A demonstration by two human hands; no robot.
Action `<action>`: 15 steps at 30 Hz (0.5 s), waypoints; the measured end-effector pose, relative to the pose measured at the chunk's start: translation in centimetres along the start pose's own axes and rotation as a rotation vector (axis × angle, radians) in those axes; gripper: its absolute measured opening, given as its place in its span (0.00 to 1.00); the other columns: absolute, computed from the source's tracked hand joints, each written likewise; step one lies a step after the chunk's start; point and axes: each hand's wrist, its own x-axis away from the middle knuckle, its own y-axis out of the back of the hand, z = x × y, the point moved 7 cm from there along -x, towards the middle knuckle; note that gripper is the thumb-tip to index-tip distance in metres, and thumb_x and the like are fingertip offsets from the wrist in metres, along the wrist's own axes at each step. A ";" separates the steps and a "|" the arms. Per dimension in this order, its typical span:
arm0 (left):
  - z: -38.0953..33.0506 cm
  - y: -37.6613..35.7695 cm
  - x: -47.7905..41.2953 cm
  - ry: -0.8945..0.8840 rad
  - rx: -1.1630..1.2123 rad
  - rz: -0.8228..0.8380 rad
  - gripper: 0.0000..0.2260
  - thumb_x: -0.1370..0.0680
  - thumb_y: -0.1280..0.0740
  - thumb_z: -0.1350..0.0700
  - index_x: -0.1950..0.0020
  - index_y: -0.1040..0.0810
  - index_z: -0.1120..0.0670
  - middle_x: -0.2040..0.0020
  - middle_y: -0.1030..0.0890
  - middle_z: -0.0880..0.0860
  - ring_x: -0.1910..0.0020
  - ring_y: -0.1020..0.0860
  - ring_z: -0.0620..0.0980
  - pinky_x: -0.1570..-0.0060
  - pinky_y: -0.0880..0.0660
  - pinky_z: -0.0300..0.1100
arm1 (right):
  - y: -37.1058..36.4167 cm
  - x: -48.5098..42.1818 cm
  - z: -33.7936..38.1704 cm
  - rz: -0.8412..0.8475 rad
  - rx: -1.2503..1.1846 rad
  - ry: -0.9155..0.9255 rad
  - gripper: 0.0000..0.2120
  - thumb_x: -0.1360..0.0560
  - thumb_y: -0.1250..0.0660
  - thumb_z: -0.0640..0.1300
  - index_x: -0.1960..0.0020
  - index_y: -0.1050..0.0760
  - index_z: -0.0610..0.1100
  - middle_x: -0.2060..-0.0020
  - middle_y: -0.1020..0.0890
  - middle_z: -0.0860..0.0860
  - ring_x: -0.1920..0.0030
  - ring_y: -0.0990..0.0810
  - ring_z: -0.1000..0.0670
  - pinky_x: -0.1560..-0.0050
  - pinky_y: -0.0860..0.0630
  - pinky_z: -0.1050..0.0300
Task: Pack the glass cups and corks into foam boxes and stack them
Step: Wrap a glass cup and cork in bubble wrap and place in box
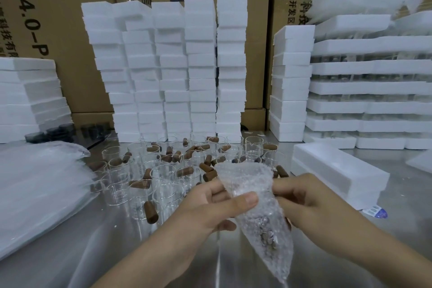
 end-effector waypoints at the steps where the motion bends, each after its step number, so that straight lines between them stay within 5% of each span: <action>1: 0.1 0.0 0.0 0.003 0.007 -0.013 0.28 0.33 0.18 0.41 0.35 0.16 0.48 0.39 0.12 0.51 0.44 0.13 0.48 0.46 0.21 0.43 | 0.3 -0.1 -0.4 -0.027 0.000 -0.012 0.13 0.17 0.35 0.32 0.49 0.13 0.41 0.59 0.13 0.47 0.62 0.19 0.54 0.59 0.27 0.60; 5: 0.2 0.1 -0.1 -0.020 0.081 -0.044 0.35 0.34 0.17 0.48 0.28 0.23 0.46 0.36 0.13 0.51 0.37 0.15 0.54 0.38 0.19 0.48 | 3.9 0.0 -1.5 -0.408 0.015 -0.020 0.16 0.19 0.32 0.35 0.51 0.13 0.53 0.59 0.13 0.51 0.69 0.22 0.54 0.65 0.26 0.63; 8: -0.1 0.2 -0.1 -0.020 0.179 -0.031 0.36 0.35 0.17 0.52 0.29 0.24 0.50 0.37 0.13 0.57 0.37 0.15 0.58 0.36 0.18 0.50 | 7.8 1.0 -2.0 -0.637 0.530 -0.066 0.09 0.22 0.28 0.47 0.46 0.17 0.60 0.51 0.15 0.57 0.55 0.20 0.55 0.57 0.25 0.57; 11: -0.5 0.4 -0.2 -0.008 0.422 -0.043 0.37 0.37 0.15 0.56 0.30 0.22 0.54 0.37 0.14 0.60 0.40 0.13 0.58 0.46 0.15 0.45 | 10.9 1.5 -4.0 -0.648 1.099 -0.273 0.22 0.25 0.25 0.51 0.32 0.21 0.51 0.35 0.19 0.49 0.33 0.26 0.41 0.37 0.30 0.40; 15: -0.6 1.2 -0.2 0.052 0.762 -0.128 0.45 0.46 0.09 0.48 0.32 0.18 0.56 0.41 0.13 0.58 0.47 0.12 0.56 0.55 0.15 0.48 | 13.5 2.7 -7.6 -0.535 1.149 -0.646 0.26 0.22 0.33 0.60 0.26 0.28 0.56 0.36 0.18 0.55 0.32 0.24 0.46 0.30 0.36 0.44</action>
